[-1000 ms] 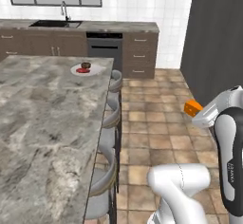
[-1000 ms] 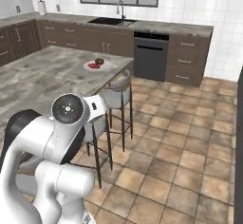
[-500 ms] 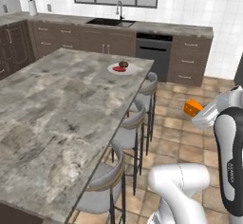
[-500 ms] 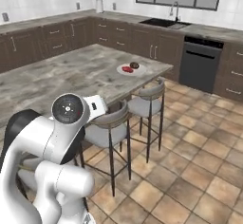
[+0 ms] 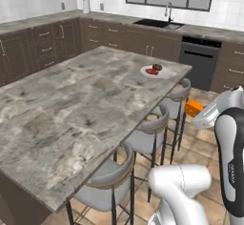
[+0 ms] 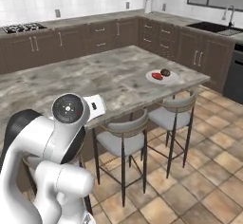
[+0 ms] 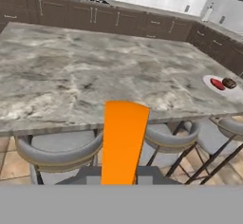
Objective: Take the cheese, steak, and potato from the fridge and place them on the plate on the dining counter to create an appetizer plate.
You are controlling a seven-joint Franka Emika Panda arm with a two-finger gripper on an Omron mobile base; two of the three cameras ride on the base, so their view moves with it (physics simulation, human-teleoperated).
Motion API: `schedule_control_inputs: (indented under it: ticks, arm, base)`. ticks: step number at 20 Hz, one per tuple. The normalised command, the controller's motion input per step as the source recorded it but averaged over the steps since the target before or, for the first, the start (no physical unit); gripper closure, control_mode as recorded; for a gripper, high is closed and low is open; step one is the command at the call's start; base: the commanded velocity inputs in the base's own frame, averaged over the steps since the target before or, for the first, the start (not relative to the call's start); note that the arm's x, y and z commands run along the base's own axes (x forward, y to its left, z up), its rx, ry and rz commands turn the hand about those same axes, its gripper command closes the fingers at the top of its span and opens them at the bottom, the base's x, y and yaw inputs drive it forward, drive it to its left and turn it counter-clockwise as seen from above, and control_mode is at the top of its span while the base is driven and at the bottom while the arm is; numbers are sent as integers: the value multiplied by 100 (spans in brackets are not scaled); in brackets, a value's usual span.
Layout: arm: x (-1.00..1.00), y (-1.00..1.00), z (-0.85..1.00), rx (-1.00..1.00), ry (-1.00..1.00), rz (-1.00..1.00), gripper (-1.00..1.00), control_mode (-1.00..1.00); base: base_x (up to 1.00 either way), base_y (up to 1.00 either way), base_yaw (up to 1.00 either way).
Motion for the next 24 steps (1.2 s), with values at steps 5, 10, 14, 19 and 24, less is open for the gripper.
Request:
schedule_control_inputs:
  ticks: [5,10,14,19,24]
  arm:
    - [0,0,0,0,0,0,100,100]
    - [0,0,0,0,0,0,100,100]
    - [0,0,0,0,0,0,100,100]
    - [0,0,0,0,0,0,100,100]
    - [0,0,0,0,0,0,100,100]
  base:
    - [77,-100,32]
    - [55,-100,30]
    - [7,-100,30]
    - [-12,-100,32]
    - [-9,-100,30]
